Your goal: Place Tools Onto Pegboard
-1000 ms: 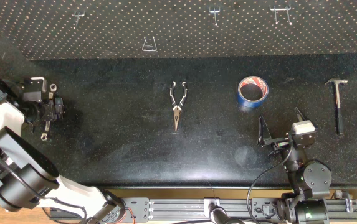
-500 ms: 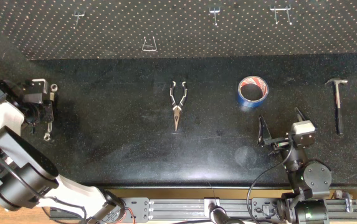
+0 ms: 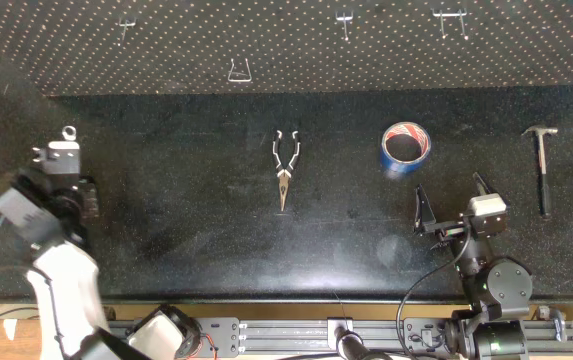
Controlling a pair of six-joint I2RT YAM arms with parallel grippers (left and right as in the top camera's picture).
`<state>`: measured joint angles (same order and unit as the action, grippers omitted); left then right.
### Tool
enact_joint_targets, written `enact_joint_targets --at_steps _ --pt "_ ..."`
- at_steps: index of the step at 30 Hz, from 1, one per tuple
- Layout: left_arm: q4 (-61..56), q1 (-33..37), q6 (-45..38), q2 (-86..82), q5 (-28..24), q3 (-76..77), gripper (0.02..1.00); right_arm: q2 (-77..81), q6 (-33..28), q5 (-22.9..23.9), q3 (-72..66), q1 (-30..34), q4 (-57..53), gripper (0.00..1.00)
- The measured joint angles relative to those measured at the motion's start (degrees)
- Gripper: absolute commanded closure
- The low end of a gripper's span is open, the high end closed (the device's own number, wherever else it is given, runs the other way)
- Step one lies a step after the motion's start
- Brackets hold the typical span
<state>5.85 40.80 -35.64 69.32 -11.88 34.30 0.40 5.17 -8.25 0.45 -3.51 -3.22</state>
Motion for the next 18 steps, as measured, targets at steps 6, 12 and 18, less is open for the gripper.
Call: enact_joint_targets --at_steps 6,12,18 --pt "-4.13 -22.08 10.58 -17.68 -3.04 -9.51 0.991 0.07 0.13 0.0 0.0 0.0 -0.07 0.027" --pt "-27.87 -26.67 18.95 -16.33 -0.37 -9.75 0.991 0.07 0.13 0.0 0.0 0.0 -0.07 0.025" --pt "-35.34 -27.65 26.64 -5.73 4.59 -9.51 0.993 0.07 0.13 0.0 0.0 0.0 -0.09 0.025"
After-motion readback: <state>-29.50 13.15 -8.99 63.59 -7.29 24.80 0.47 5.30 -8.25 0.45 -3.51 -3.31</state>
